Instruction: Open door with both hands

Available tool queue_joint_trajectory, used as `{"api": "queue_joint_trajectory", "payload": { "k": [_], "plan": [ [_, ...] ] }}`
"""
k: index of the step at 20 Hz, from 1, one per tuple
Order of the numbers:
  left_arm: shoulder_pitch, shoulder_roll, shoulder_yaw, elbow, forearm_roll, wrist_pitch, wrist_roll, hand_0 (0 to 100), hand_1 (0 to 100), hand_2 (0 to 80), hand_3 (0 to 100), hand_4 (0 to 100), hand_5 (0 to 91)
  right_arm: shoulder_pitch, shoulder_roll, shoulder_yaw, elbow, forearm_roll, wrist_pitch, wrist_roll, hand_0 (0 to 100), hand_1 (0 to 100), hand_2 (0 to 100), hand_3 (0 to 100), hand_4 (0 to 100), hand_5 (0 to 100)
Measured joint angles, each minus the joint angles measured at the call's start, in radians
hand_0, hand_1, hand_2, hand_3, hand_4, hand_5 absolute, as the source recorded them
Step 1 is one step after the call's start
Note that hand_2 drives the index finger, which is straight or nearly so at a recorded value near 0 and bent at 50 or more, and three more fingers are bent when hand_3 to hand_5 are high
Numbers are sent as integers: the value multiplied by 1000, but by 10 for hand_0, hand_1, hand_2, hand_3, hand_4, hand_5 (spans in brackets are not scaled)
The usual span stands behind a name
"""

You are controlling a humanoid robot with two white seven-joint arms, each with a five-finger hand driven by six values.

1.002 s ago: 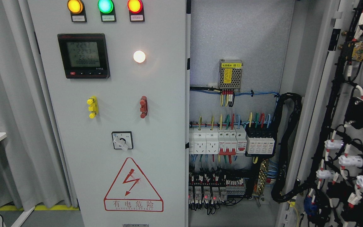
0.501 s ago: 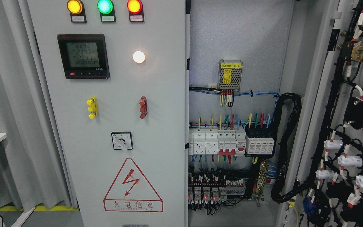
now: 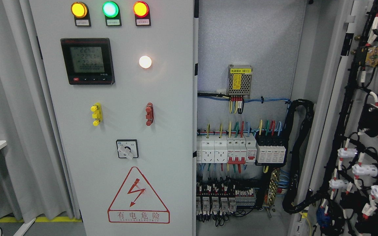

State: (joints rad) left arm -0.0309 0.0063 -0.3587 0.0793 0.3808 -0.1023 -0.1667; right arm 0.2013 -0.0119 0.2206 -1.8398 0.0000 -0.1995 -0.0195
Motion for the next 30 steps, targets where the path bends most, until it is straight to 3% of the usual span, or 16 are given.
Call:
{"api": "queue_joint_trajectory", "payload": {
  "k": [5, 16, 26, 30],
  "plan": [
    [-4, -2, 3, 7, 1, -3, 5, 295, 0, 28, 28, 36, 0, -126, 4, 2, -59, 0, 9, 4, 218, 0, 0, 0, 0, 0],
    [-5, -5, 6, 14, -1, -5, 6, 296, 0, 28, 28, 36, 0, -477, 9, 0, -50, -33, 160, -2, 218, 0, 0, 0, 0, 0],
    [-7, -6, 7, 15, -4, -8, 7, 295, 0, 28, 27, 36, 0, -693, 11, 6, 53, -241, 289, 3, 218, 0, 0, 0, 0, 0],
    [-8, -6, 7, 15, -5, -8, 7, 295, 0, 29, 28, 36, 0, -764, 11, 10, 109, -290, 309, 4, 218, 0, 0, 0, 0, 0]
  ]
}}
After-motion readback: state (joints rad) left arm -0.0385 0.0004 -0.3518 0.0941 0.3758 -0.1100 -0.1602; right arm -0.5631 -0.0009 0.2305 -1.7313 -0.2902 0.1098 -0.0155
